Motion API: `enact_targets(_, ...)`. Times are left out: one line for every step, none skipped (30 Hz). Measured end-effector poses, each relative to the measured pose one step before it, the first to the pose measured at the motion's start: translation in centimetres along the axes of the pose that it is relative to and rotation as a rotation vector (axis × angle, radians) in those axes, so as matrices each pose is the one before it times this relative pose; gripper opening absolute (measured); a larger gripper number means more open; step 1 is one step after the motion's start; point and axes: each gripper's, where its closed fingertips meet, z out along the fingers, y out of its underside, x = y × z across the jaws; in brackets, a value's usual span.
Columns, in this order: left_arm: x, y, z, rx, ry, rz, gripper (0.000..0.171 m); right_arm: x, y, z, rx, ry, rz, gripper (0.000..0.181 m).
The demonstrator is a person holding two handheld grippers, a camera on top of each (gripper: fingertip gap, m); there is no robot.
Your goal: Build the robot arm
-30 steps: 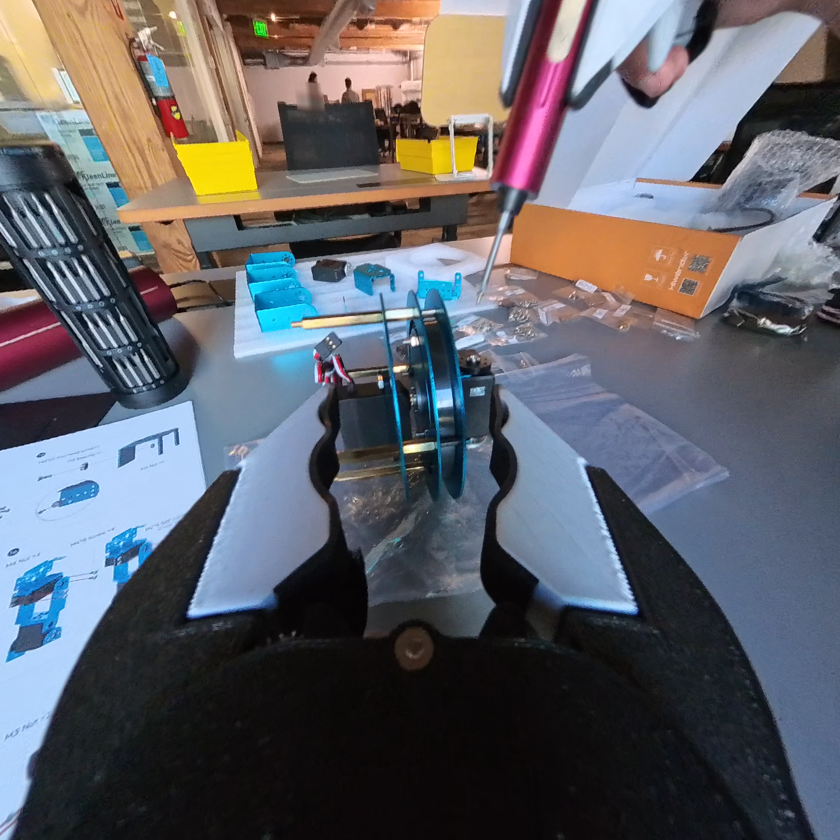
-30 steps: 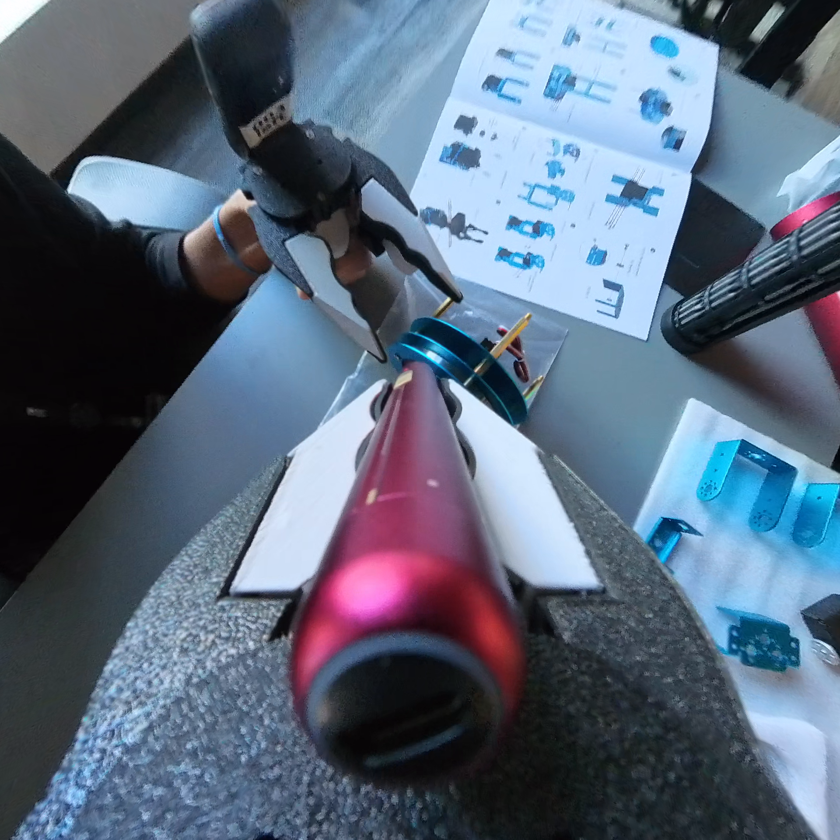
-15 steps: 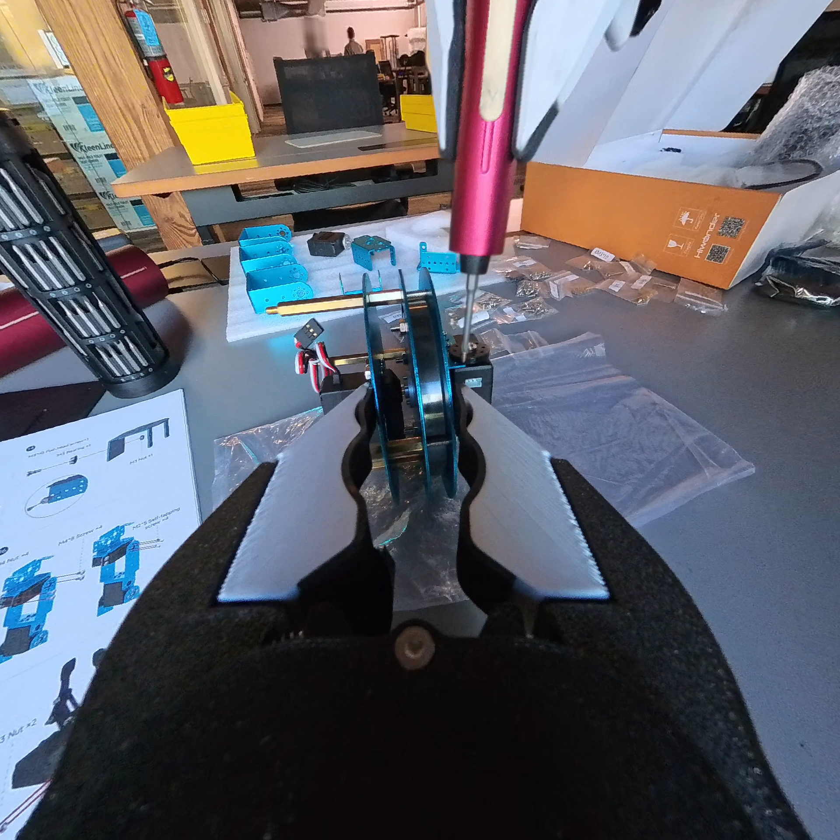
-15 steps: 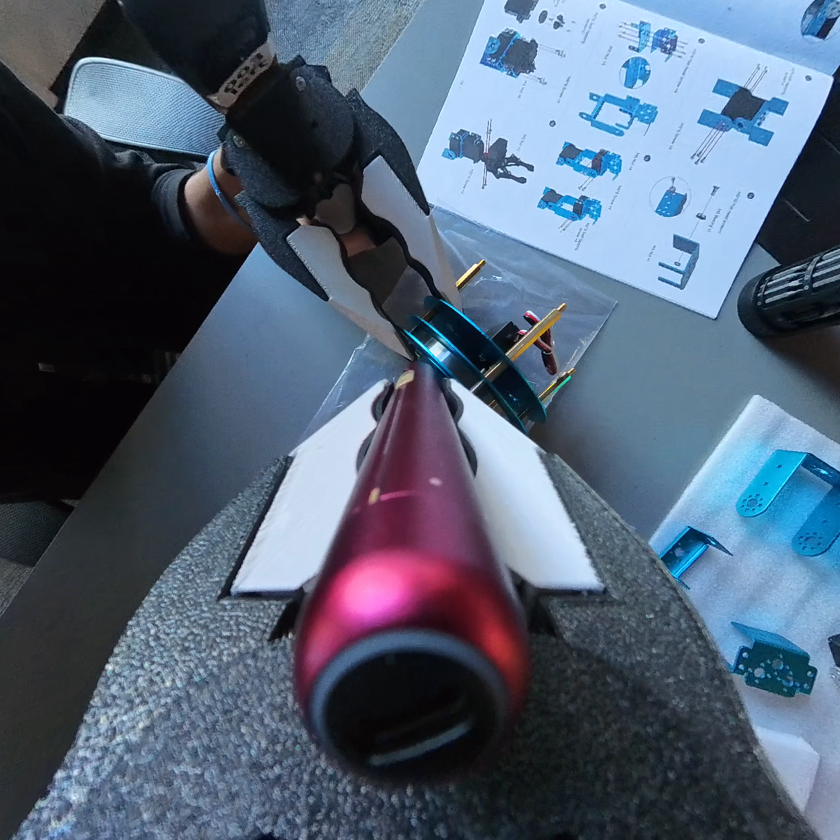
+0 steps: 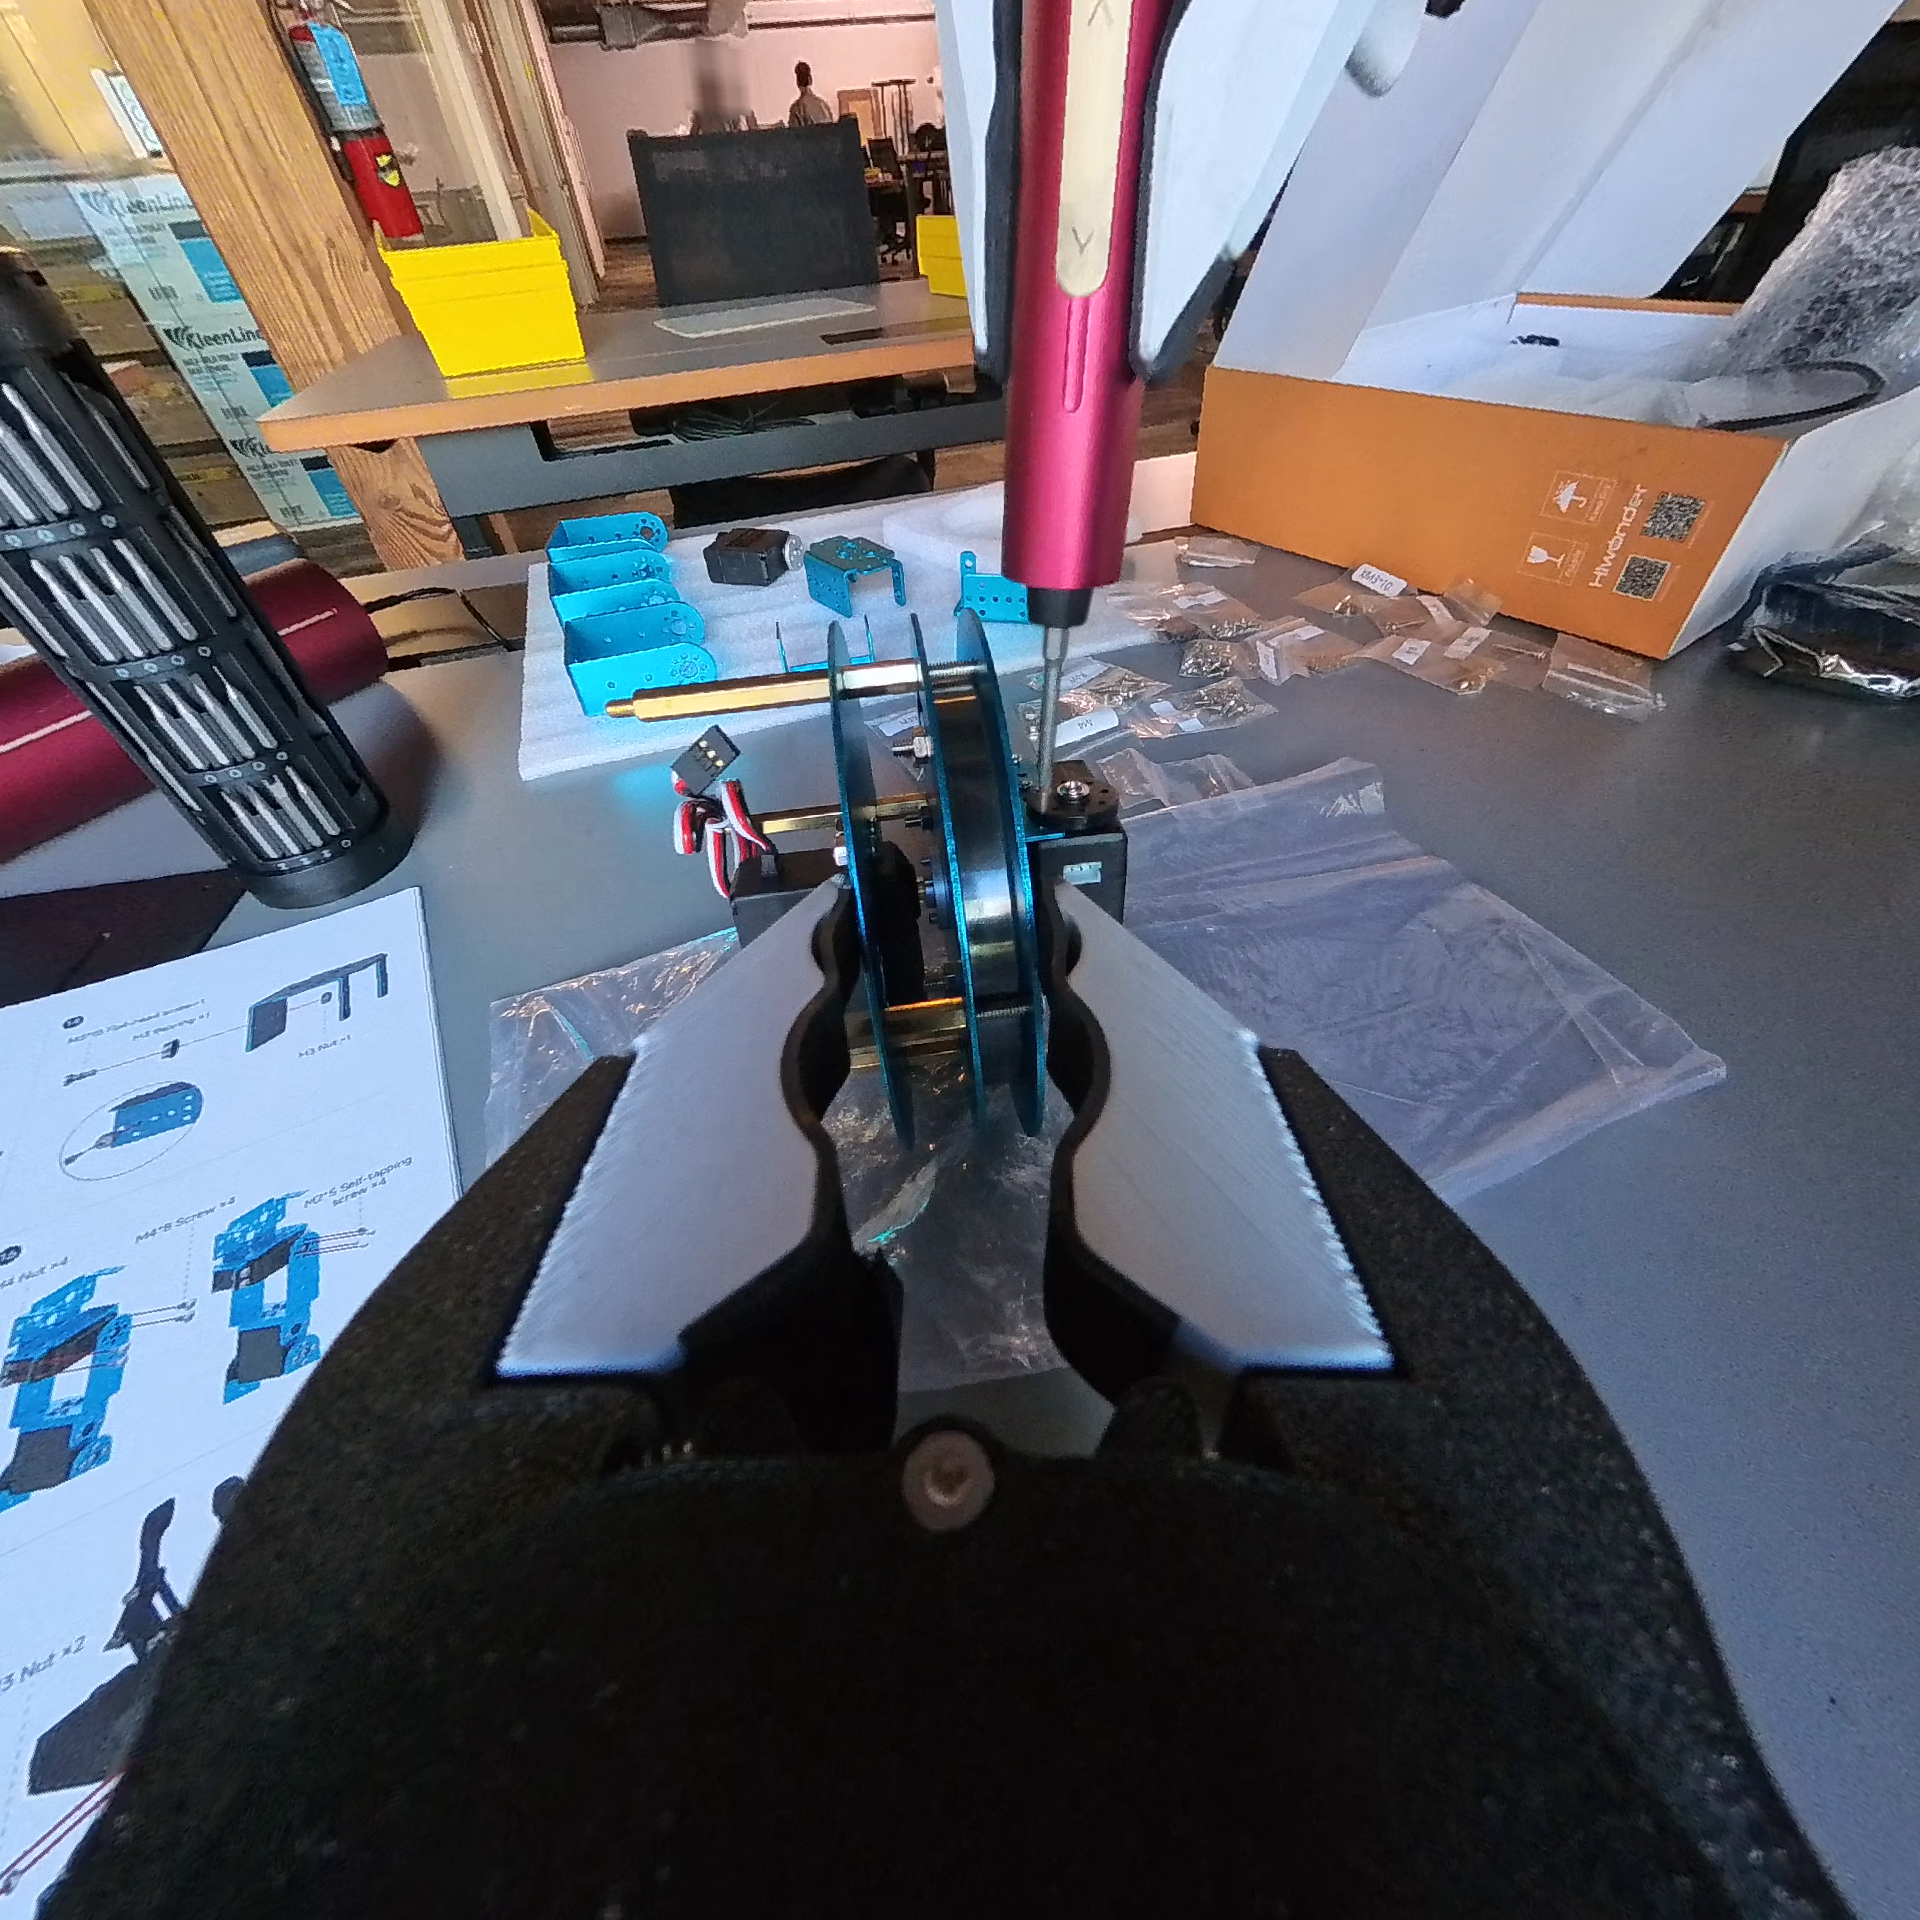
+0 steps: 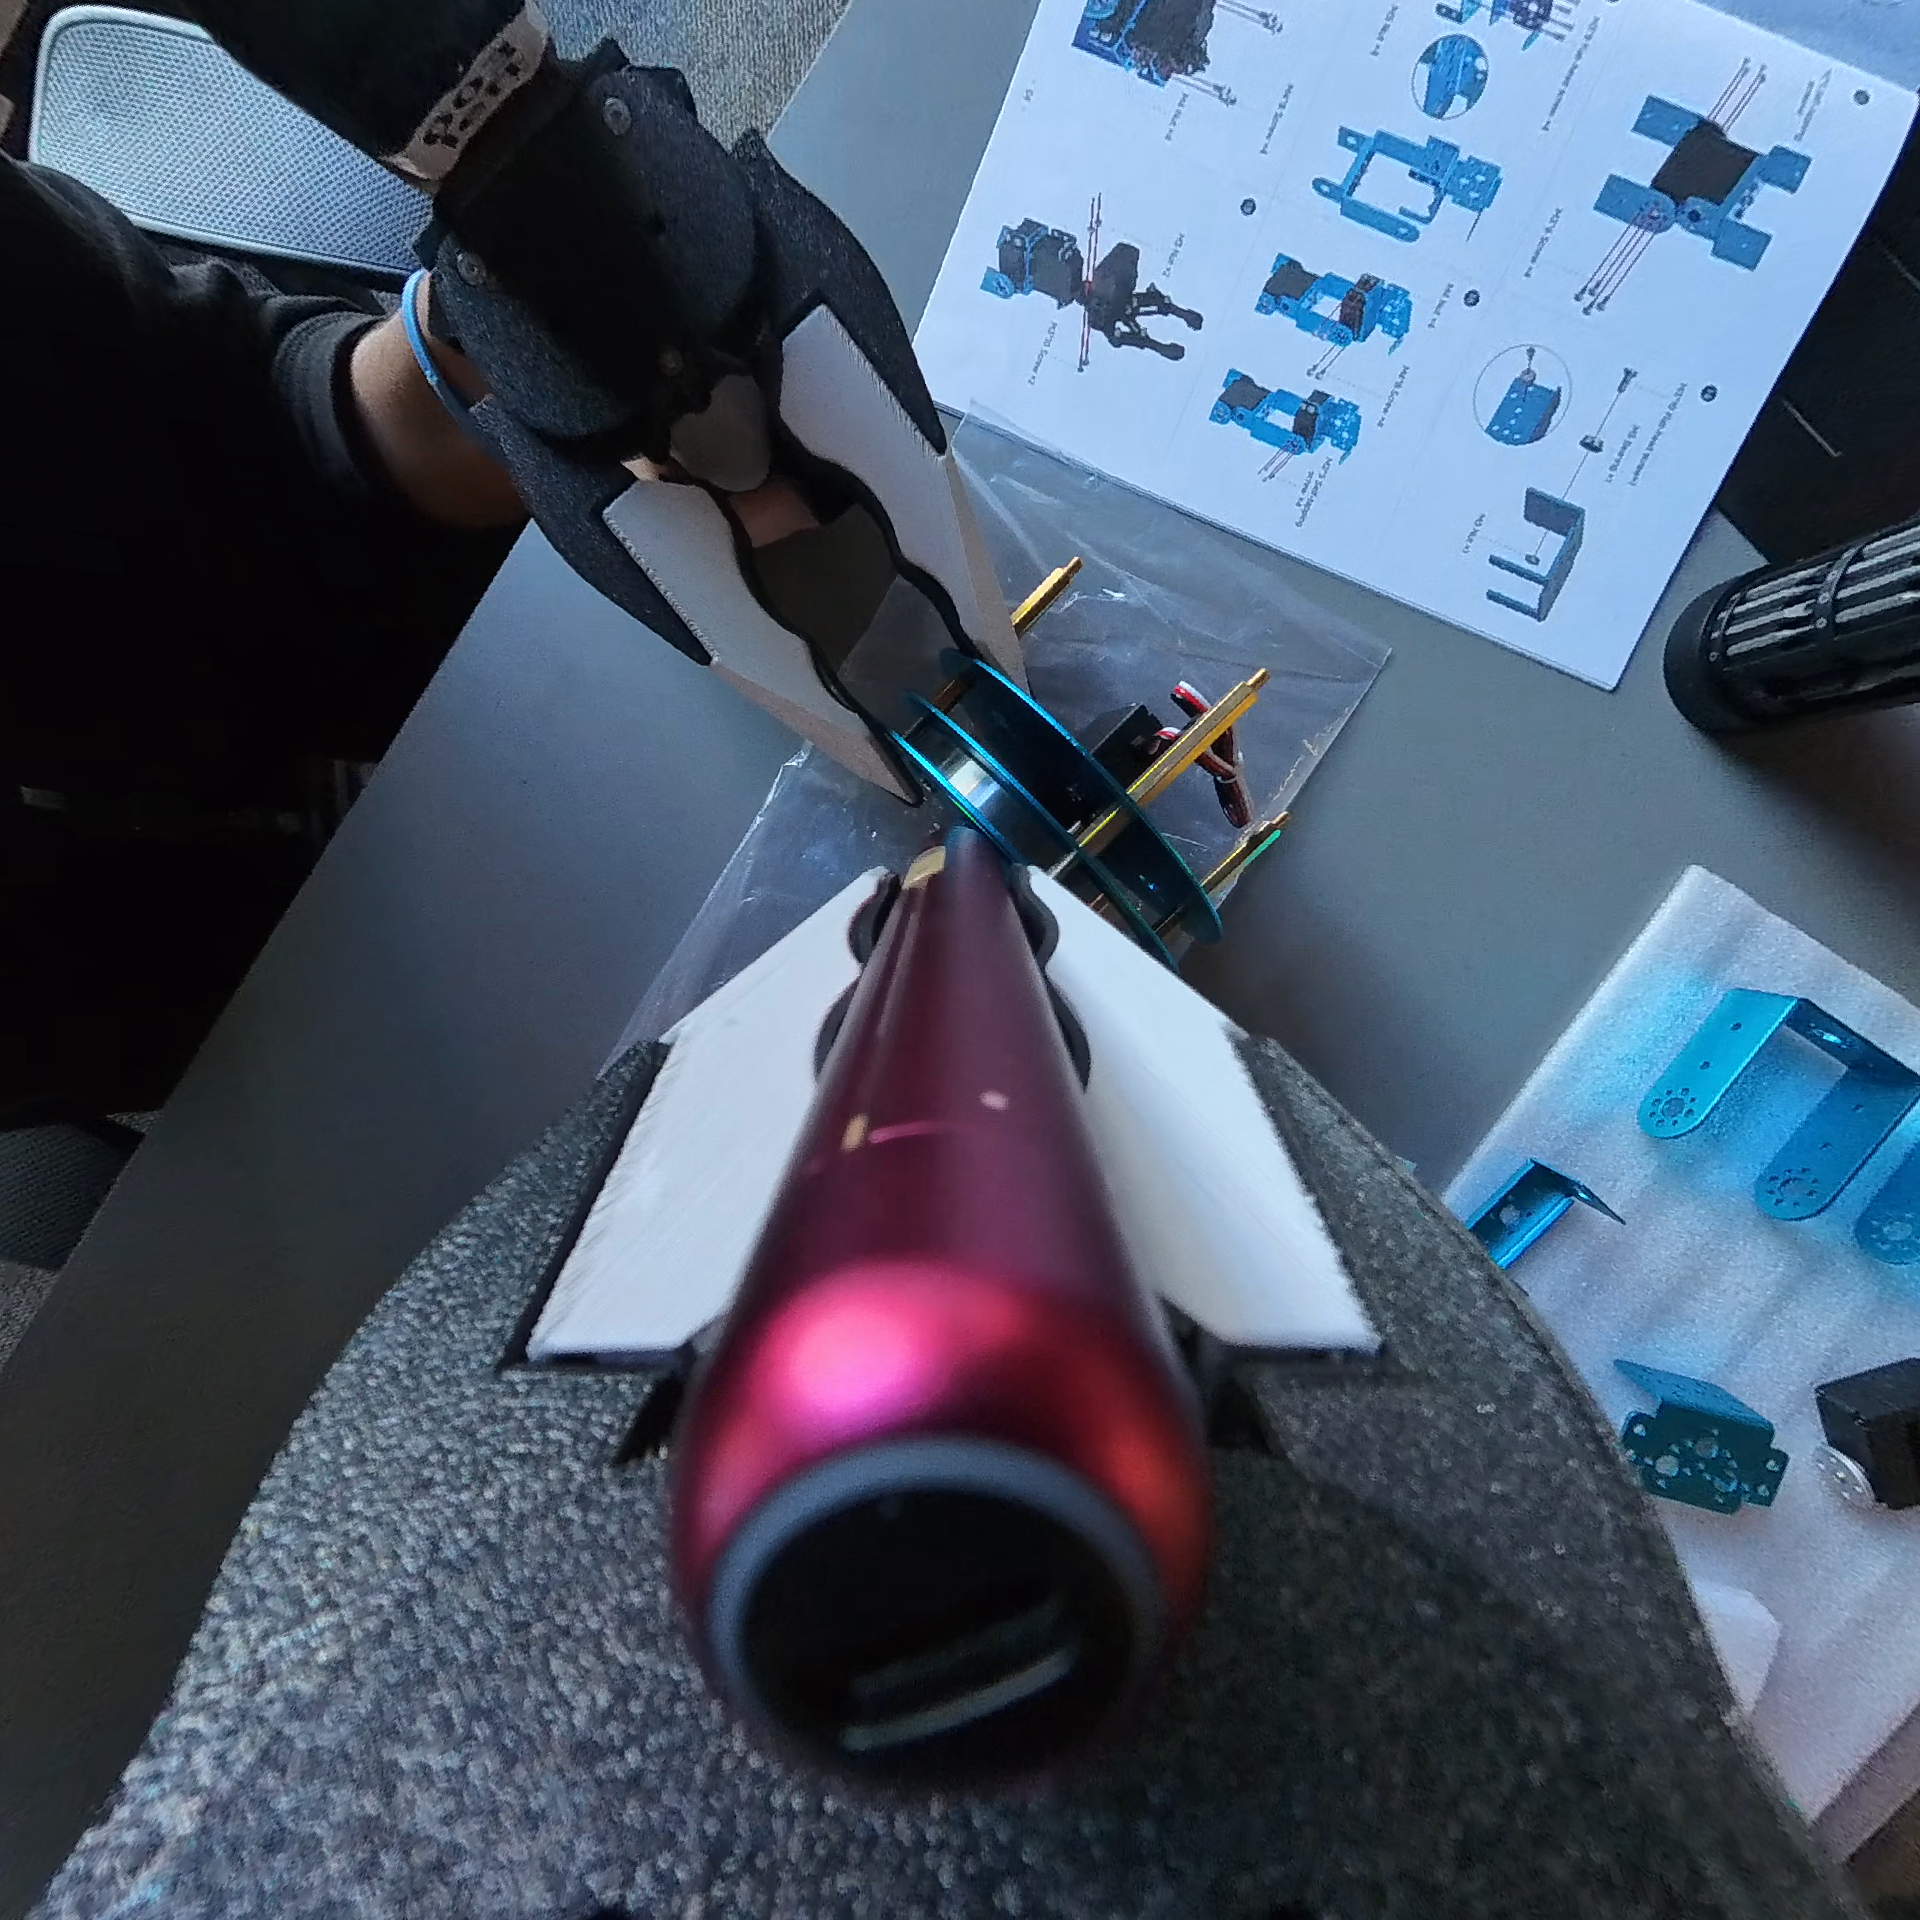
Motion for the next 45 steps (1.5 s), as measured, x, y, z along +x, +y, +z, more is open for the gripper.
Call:
enact_targets(0.013,0.000,-0.003,-0.00001,-0.0003,0.0004,0.033,-0.027,-0.096,0.006,0.0015,-0.0003,-0.0008,0.021)
enact_targets(0.001,-0.001,-0.002,0.00003,-0.0008,0.0011,0.033,0.005,-0.091,0.015,0.0000,0.0018,-0.0012,0.021)
enact_targets(0.001,-0.001,-0.002,0.00005,-0.0008,0.0011,0.033,-0.032,-0.039,0.056,-0.0043,-0.0017,-0.0011,0.021)
enact_targets(0.005,0.000,-0.001,0.00001,-0.0002,0.0003,0.033,0.016,-0.082,0.057,-0.0017,0.0035,-0.0041,0.021)
enact_targets(-0.004,0.000,0.000,0.00002,-0.0002,0.0002,0.033,-0.025,-0.012,0.076,-0.0061,-0.0005,-0.0023,0.021)
enact_targets(0.009,0.002,-0.004,-0.00018,-0.0005,0.0005,0.033,-0.074,0.055,0.086,-0.0105,-0.0040,-0.0016,0.021)
enact_targets(-0.003,0.002,-0.001,-0.00016,-0.0002,0.0001,0.033,0.013,0.010,0.075,-0.0073,0.0035,-0.0059,0.021)
enact_targets(0.000,0.001,0.001,-0.00003,0.0004,-0.0006,0.033,0.031,-0.010,0.060,-0.0057,0.0029,-0.0019,0.021)
enact_targets(-0.004,0.000,0.001,0.00001,0.0002,-0.0004,0.033,-0.054,0.011,0.048,-0.0070,-0.0034,-0.0005,0.021)
enact_targets(0.003,-0.002,0.010,-0.00001,0.0001,-0.0001,0.033,-0.007,-0.012,0.049,-0.0053,0.0007,-0.0033,0.021)
enact_targets(0.006,0.000,0.000,0.00002,0.0003,-0.0003,0.033,0.039,-0.012,-0.008,-0.0051,0.0033,-0.0028,0.021)
enact_targets(-0.002,0.000,0.001,0.00000,0.0003,-0.0005,0.033,-0.001,0.017,-0.012,-0.0064,0.0004,-0.0022,0.021)
enact_targets(-0.004,-0.002,0.011,0.00000,0.0002,-0.0002,0.033,0.041,-0.026,-0.034,-0.0025,0.0027,-0.0028,0.021)
enact_targets(0.003,0.000,0.000,-0.00001,0.0002,-0.0001,0.033,0.058,-0.018,-0.027,-0.0021,0.0022,-0.0004,0.021)
enact_targets(-0.002,-0.001,0.011,-0.00006,0.0003,-0.0004,0.033,-0.014,0.019,-0.012,-0.0030,-0.0045,0.0025,0.021)
enact_targets(0.000,0.000,0.001,0.00000,0.0004,-0.0005,0.033,0.062,0.017,0.001,-0.0025,0.0022,-0.0014,0.021)
enact_targets(0.003,0.000,0.001,0.00001,0.0006,-0.0007,0.033,0.074,0.002,0.008,-0.0015,0.0020,-0.0002,0.022)
enact_targets(0.000,-0.002,0.011,0.00000,0.0004,-0.0005,0.033,-0.027,0.028,0.027,-0.0040,-0.0051,0.0029,0.022)
enact_targets(-0.007,0.001,0.001,-0.00004,0.0001,-0.0002,0.033,0.006,-0.014,0.015,-0.0019,-0.0007,-0.0013,0.022)
enact_targets(-0.002,-0.002,0.011,-0.00001,0.0003,-0.0004,0.033,-0.062,-0.063,0.027,0.0004,-0.0045,0.0012,0.021)
enact_targets(0.002,0.000,0.001,-0.00001,0.0005,-0.0007,0.033,-0.065,-0.041,0.038,-0.0017,-0.0038,-0.0012,0.022)
enact_targets(-0.001,0.000,0.001,0.00000,0.0004,-0.0005,0.033,-0.056,-0.011,0.045,-0.0046,-0.0011,-0.0036,0.022)
enact_targets(0.003,-0.002,0.010,0.00001,0.0001,-0.0001,0.033,-0.059,-0.002,0.051,-0.0053,-0.0015,-0.0026,0.022)
enact_targets(0.000,0.010,0.002,-0.00002,0.0000,0.0000,0.033,-0.048,0.015,0.043,-0.0060,0.0000,-0.0036,0.022)
enact_targets(-0.007,0.000,0.001,0.00001,0.0001,-0.0001,0.033,-0.016,-0.006,0.022,-0.0030,0.0012,-0.0032,0.022)
enact_targets(0.003,-0.002,0.010,0.00000,0.0001,-0.0001,0.033,0.010,-0.063,0.016,0.0004,0.0012,-0.0020,0.021)
enact_targets(0.001,0.000,0.000,0.00001,0.0001,-0.0001,0.033,0.060,-0.067,0.009,0.0025,0.0040,-0.0025,0.021)
enact_targets(-0.005,0.000,0.001,-0.00001,0.0002,-0.0003,0.033,-0.011,-0.027,0.022,0.0004,-0.0021,0.0017,0.022)
enact_targets(-0.007,0.000,0.001,-0.00001,0.0001,-0.0001,0.033,-0.017,0.004,0.028,-0.0019,-0.0028,0.0006,0.021)
enact_targets(0.007,0.007,0.011,0.00002,-0.0002,0.0002,0.033,0.078,0.026,0.053,-0.0008,0.0044,-0.0028,0.022)
enact_targets(-0.003,0.000,0.000,0.00000,-0.0001,0.0002,0.033,0.033,0.037,0.046,-0.0023,0.0013,0.0000,0.022)
enact_targets(-0.001,0.000,0.000,0.00001,-0.0001,0.0000,0.033,-0.040,0.034,0.049,-0.0006,-0.0045,0.0021,0.022)
enact_targets(-0.007,0.001,-0.008,0.00008,0.0001,-0.0003,0.033,0.021,-0.008,0.005,0.0022,-0.0006,0.0011,0.022)
enact_targets(0.006,-0.001,0.009,-0.00009,0.0002,-0.0003,0.033,0.023,0.008,-0.002,0.0009,0.0013,-0.0006,0.021)
enact_targets(-0.003,0.000,0.000,0.00003,-0.0002,0.0002,0.033,-0.027,-0.001,-0.010,0.0007,-0.0013,0.0007,0.021)
enact_targets(-0.005,0.002,-0.001,-0.00011,-0.0002,0.0003,0.033,0.043,0.003,0.010,-0.0002,0.0041,-0.0030,0.021)
enact_targets(0.000,-0.001,0.001,0.00009,0.0000,0.0000,0.033,-0.014,0.016,0.014,-0.0011,0.0007,-0.0004,0.021)
enact_targets(0.001,0.001,-0.001,-0.00010,0.0000,-0.0001,0.033,-0.014,0.026,-0.015,-0.0039,0.0006,-0.0008,0.022)
enact_targets(-0.002,-0.001,-0.001,0.00006,-0.0005,0.0007,0.033,-0.029,0.058,-0.009,-0.0064,0.0019,-0.0051,0.021)
enact_targets(0.000,0.002,-0.011,-0.00002,-0.0004,0.0005,0.033,-0.030,-0.029,0.012,0.0001,0.0005,-0.0018,0.022)
enact_targets(0.013,-0.002,0.001,0.00011,0.0008,-0.0003,0.033,-0.026,-0.034,0.016,0.0018,-0.0015,0.0033,0.022)
enact_targets(0.005,0.002,-0.008,0.00005,0.0009,-0.0004,0.033,-0.009,-0.002,0.001,0.0012,-0.0022,0.0046,0.022)
enact_targets(0.018,-0.003,0.001,0.00019,0.0015,0.0003,0.033,-0.015,0.056,-0.003,0.0001,-0.0035,0.0076,0.022)
enact_targets(0.046,-0.007,-0.002,0.00041,0.0015,0.0021,0.033,-0.031,0.095,-0.013,-0.0038,-0.0036,0.0032,0.022)
enact_targets(0.040,-0.005,-0.013,0.00039,0.0010,0.0032,0.033,-0.070,0.106,-0.007,-0.0053,-0.0035,0.0014,0.022)
